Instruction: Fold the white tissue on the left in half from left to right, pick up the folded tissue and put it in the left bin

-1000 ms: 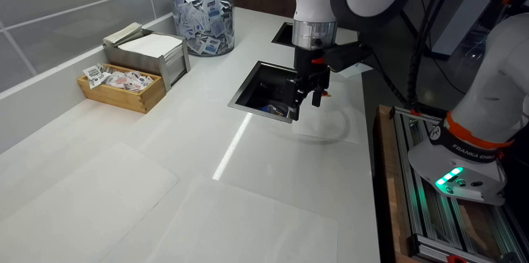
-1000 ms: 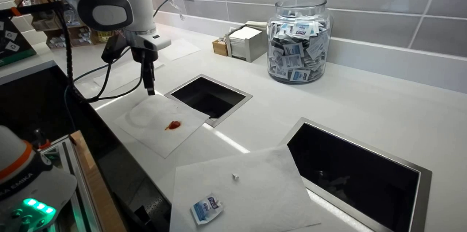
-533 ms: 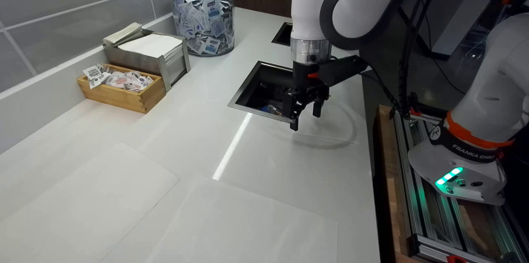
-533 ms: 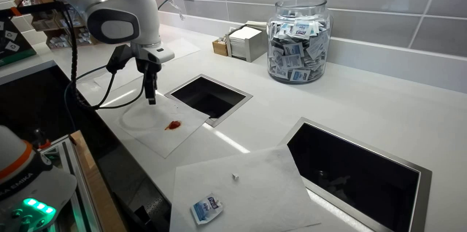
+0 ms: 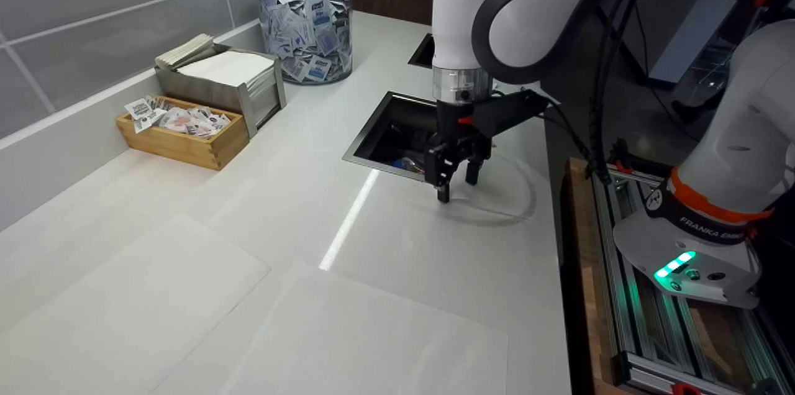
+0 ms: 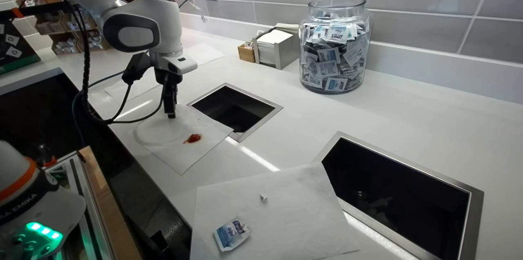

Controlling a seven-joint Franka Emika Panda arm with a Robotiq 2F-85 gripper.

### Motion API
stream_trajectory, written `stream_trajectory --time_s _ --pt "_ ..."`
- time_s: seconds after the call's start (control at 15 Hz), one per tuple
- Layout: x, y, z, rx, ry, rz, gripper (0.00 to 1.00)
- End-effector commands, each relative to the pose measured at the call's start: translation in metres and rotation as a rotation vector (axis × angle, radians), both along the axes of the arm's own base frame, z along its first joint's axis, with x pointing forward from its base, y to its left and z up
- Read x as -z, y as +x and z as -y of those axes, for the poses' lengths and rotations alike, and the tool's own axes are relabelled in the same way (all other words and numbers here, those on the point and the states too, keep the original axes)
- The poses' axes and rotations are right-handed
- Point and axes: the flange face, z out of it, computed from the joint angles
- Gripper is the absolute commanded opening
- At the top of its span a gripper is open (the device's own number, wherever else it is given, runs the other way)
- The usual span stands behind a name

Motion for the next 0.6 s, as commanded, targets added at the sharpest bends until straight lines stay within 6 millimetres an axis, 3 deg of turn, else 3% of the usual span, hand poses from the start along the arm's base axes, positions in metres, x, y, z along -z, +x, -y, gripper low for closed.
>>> stream_trajectory --time_s 0.0,0.07,0.33,0.4,0.47,0.53 --pt "0.0019 0.0017 -0.0035 0.026 0.002 0.002 0.59" --pt "0.0013 0.0026 -0.0037 0.027 0.001 0.004 0.58" --pt "0.0005 0.0032 -0.0039 0.032 0.000 0.006 0.70" --pt "-0.0004 0.0033 -0.0048 0.029 0.000 0.011 0.67" --pt "-0.0017 0.0033 -0.0061 0.024 0.001 0.015 0.49" --pt "-0.0036 0.0034 -0.0076 0.019 0.002 0.021 0.42"
